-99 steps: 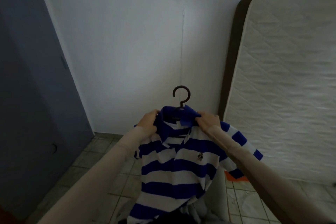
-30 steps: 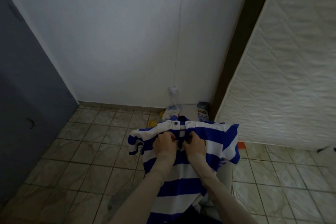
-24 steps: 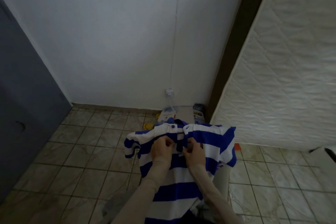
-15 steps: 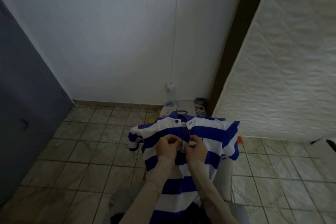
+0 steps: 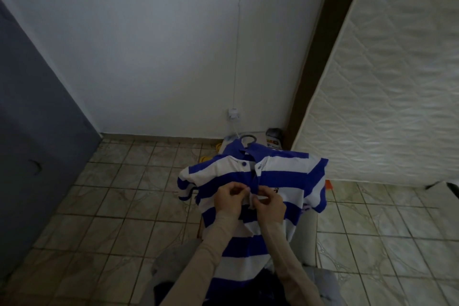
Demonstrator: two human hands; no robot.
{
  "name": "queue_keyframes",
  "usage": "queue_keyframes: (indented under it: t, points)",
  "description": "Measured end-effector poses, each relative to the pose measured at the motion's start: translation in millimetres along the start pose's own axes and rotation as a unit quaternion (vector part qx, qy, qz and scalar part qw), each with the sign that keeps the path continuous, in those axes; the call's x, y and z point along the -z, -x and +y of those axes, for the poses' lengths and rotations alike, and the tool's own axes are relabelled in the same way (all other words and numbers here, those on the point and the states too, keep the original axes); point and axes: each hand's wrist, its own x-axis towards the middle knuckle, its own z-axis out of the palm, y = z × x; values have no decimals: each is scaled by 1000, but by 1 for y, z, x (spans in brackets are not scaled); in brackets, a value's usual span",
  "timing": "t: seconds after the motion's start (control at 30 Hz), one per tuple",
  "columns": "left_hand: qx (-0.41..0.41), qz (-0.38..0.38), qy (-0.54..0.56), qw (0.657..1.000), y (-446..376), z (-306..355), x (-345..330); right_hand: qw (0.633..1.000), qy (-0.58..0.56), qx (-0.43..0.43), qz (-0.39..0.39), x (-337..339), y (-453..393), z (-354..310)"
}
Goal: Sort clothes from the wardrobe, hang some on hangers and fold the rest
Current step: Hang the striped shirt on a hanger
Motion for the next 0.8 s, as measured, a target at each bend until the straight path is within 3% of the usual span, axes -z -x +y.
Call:
queue_keyframes:
  t: [0.3, 0.47, 0.8]
  points:
    - [9, -33, 8, 999, 0, 2, 3, 999, 36, 15, 8, -1, 3, 2]
    - [12, 0, -26, 1000, 3, 1, 1, 999, 28, 36, 21, -5, 8, 9]
    - [-6, -5, -27, 1000, 0, 2, 6, 994, 43, 83, -62, 12, -10, 10]
